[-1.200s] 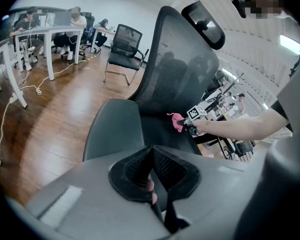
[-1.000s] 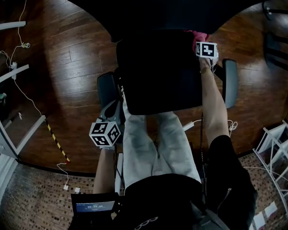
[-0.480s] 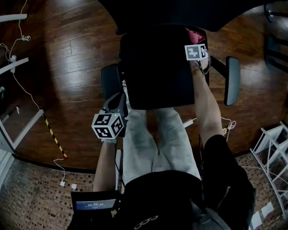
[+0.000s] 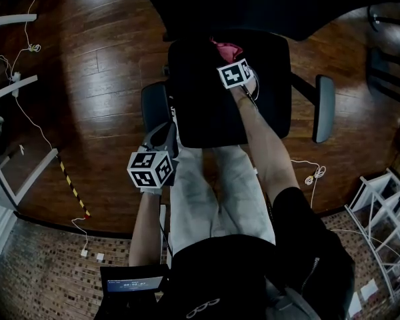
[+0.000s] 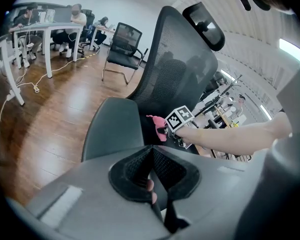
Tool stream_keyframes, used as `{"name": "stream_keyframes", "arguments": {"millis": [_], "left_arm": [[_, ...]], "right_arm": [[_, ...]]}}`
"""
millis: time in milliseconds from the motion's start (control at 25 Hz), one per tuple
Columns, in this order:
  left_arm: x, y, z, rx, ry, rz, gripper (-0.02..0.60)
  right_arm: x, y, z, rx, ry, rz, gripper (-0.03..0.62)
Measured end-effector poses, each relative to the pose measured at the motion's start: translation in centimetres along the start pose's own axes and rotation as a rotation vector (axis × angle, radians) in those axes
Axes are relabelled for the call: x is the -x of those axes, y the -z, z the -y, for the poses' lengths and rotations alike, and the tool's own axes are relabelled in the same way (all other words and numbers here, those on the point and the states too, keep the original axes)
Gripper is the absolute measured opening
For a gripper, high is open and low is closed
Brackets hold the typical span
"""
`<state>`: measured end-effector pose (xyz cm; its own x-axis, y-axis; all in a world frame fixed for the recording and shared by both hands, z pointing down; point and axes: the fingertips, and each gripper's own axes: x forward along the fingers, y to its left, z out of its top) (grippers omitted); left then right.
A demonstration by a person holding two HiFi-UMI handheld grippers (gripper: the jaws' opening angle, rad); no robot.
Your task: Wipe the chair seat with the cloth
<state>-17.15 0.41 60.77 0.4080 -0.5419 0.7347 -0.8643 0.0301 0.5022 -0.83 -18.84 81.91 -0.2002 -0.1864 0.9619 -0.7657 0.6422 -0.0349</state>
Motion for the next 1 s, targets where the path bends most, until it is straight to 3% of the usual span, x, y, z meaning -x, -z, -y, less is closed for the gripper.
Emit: {"name": "stream_keyframes", "arguments": {"millis": [440, 600, 680, 800, 1000], "left_arm": [[0.0, -0.2, -0.3, -0.001, -0.003, 0.004, -0.006], [0.0, -0.2, -0.4, -0.004, -0.009, 0.003, -0.006], [-0.1, -0.2, -0.4, -0.003, -0.008, 0.002, -0.006], [-0.1, -0.2, -0.4, -0.003, -0.008, 0.003, -0.006], [0.0, -0.2, -0.5, -0.011, -0.017, 0.008, -0.006]], "right_arm": [[1.1, -5.0, -15.2, 0.013, -0.375, 0.137, 0.069], [2.9, -5.5, -20.4, -0.008, -0.631, 0.162, 0.069], [3.3, -5.2, -21.7, -0.03, -0.716, 0.168, 0.069], [2.6, -4.1, -20.0, -0.084, -0.68, 0.174, 0.069], [1.4, -1.9, -14.3, -0.119, -0.541, 0.145, 0.069]]}}
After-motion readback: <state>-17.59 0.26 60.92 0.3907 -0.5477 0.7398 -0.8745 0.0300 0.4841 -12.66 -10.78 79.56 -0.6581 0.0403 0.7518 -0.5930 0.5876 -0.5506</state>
